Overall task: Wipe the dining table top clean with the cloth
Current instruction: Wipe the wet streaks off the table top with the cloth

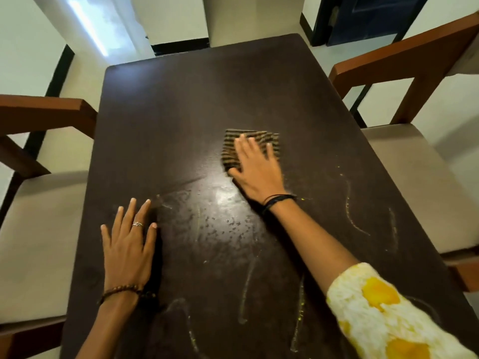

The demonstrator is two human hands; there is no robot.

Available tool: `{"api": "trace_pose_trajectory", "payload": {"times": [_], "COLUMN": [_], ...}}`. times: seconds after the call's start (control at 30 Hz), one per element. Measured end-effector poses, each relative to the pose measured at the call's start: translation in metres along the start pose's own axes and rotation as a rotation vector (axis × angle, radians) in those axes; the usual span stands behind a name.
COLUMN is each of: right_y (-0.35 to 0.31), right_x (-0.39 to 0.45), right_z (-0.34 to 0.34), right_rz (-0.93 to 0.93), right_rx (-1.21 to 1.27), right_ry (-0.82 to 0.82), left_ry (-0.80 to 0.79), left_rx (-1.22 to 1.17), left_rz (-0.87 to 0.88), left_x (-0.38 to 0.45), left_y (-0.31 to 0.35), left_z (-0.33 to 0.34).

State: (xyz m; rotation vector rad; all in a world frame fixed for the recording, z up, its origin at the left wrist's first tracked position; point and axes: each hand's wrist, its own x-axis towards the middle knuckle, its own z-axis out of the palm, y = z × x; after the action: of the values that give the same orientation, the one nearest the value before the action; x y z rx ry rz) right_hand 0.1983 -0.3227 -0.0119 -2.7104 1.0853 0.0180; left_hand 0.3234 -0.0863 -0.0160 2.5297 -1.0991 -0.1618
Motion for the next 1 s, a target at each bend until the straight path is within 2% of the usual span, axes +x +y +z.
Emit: {"api": "trace_pose_trajectory", "payload": {"times": [0.13, 0.2, 0.27, 0.33, 0.47, 0.57, 0.7, 0.8, 0.87, 1.0], "right_y": [0.073, 0.063, 0.037, 0.008, -0.076, -0.147, -0.218, -0.217, -0.198, -0.189], "right_x": [-0.007, 0.001, 0.012, 0.017, 0.028, 0.035, 0.031, 0.032, 0.041, 0.077], "right_z": [-0.003, -0.003, -0.001, 0.003, 0.021, 0.036, 0.052, 0.053, 0.048, 0.044], "right_rz": [0.422, 0.595, 0.645, 0.603, 0.363, 0.195, -0.05, -0.28, -0.348, -0.181], "right_rx": [0.084, 0.124, 0.102, 0.082, 0.018, 0.006, 0.016, -0.001, -0.017, -0.005], "right_ry": [0.084, 0.074, 0.057, 0.045, 0.056, 0.02, -0.026, -0.073, -0.094, -0.063], "left_ry": [-0.03, -0.022, 0.007, 0.039, 0.119, 0.162, 0.203, 0.205, 0.206, 0.213], "left_rx": [0.015, 0.008, 0.009, 0.007, -0.082, -0.166, -0.068, -0.095, -0.138, -0.195], "left_rz": [-0.055, -0.064, -0.024, 0.006, 0.021, -0.071, -0.248, -0.325, -0.339, -0.332], "left_x": [-0.016, -0.02, -0.026, -0.028, -0.03, -0.03, -0.03, -0.03, -0.029, -0.027], "left_y": [-0.004, -0.021, -0.033, -0.037, -0.041, -0.041, -0.045, -0.046, -0.045, -0.043], "left_z": [0.015, 0.014, 0.017, 0.021, 0.022, 0.021, 0.021, 0.021, 0.021, 0.021]}}
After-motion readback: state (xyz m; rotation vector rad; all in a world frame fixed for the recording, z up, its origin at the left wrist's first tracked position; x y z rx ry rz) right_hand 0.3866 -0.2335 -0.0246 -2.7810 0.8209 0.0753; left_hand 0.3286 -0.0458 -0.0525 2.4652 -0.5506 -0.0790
